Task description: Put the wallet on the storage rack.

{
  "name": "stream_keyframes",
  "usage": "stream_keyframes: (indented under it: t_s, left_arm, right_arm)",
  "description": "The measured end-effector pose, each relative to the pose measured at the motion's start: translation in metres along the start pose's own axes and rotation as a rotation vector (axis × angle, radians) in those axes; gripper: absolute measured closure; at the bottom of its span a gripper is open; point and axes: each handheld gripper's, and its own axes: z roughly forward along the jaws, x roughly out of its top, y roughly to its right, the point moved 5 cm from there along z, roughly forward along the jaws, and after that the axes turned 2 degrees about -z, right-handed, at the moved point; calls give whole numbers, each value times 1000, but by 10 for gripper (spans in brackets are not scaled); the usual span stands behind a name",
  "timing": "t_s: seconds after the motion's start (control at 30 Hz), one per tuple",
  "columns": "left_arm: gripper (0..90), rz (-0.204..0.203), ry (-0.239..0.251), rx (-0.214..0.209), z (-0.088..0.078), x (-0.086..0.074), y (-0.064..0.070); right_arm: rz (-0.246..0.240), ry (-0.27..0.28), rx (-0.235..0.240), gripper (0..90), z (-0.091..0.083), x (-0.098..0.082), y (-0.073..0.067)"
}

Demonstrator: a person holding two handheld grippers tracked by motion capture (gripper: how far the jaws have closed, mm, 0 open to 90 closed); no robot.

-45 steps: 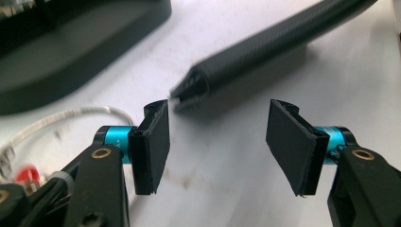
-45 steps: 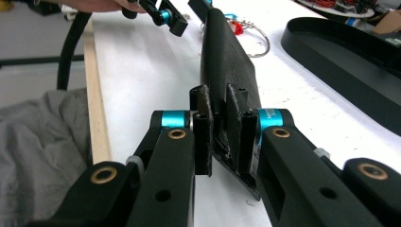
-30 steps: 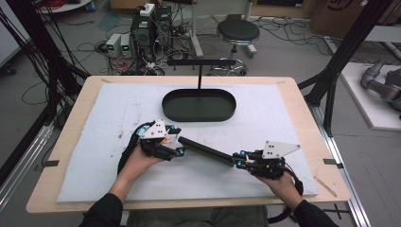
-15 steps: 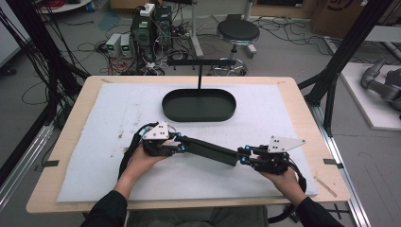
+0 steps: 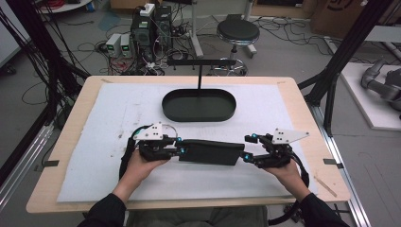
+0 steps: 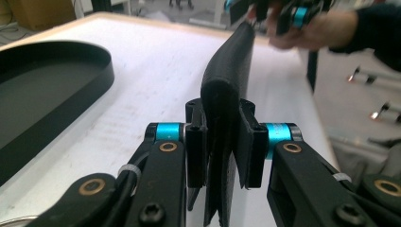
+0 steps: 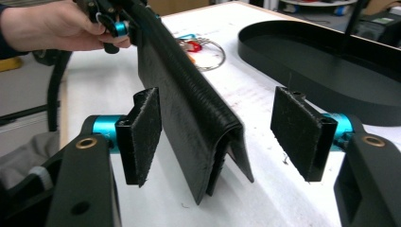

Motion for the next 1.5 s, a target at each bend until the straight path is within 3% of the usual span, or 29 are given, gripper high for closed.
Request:
stream_keyframes:
  t_s: [0.23,0.33,0.4,0.43,0.53,0.6,0.8,0.87,0.97,1.03,1.07,1.13,1.17,1.33,1.5]
  left_arm:
    - [763,-47,96,-15,-11,9,6]
    - [763,-42,106,-20,-12,11,9]
    - [763,-40,107,-21,-13,11,10]
    - [763,-38,108,-25,-13,11,11]
    - [762,-32,116,-19,-13,10,11]
    - [759,-37,124,-15,-14,9,9]
    - [732,-31,130,10,-13,9,5]
    - [686,-34,120,43,-13,8,2]
    - [575,-41,106,100,-14,8,-3]
    - [467,-51,97,124,-16,7,-6]
    - [467,-57,95,134,-18,6,-7]
    - [431,-57,96,162,-21,7,-8]
    - [387,-48,95,180,-23,7,-8]
    - [352,-22,69,215,-31,8,-4]
    - [350,-3,49,234,-38,5,1]
  right_arm:
    - [4,-13,19,313,7,3,1]
    - [5,-10,29,324,12,6,2]
    - [-3,-21,59,388,17,7,0]
    - [-6,-23,75,472,19,8,0]
    - [-33,-25,86,544,22,8,-2]
    - [-43,-23,114,696,22,9,-4]
    - [-66,-16,136,762,20,11,-7]
    - [-70,-11,136,767,19,12,-7]
    - [-77,-5,124,771,18,13,-7]
    - [-68,25,89,771,14,16,-1]
    - [-68,25,89,771,14,16,-1]
    - [-56,51,59,770,10,19,5]
    - [-43,67,22,770,6,21,13]
    - [-40,76,-27,770,6,29,28]
    - [-58,50,-64,770,13,42,42]
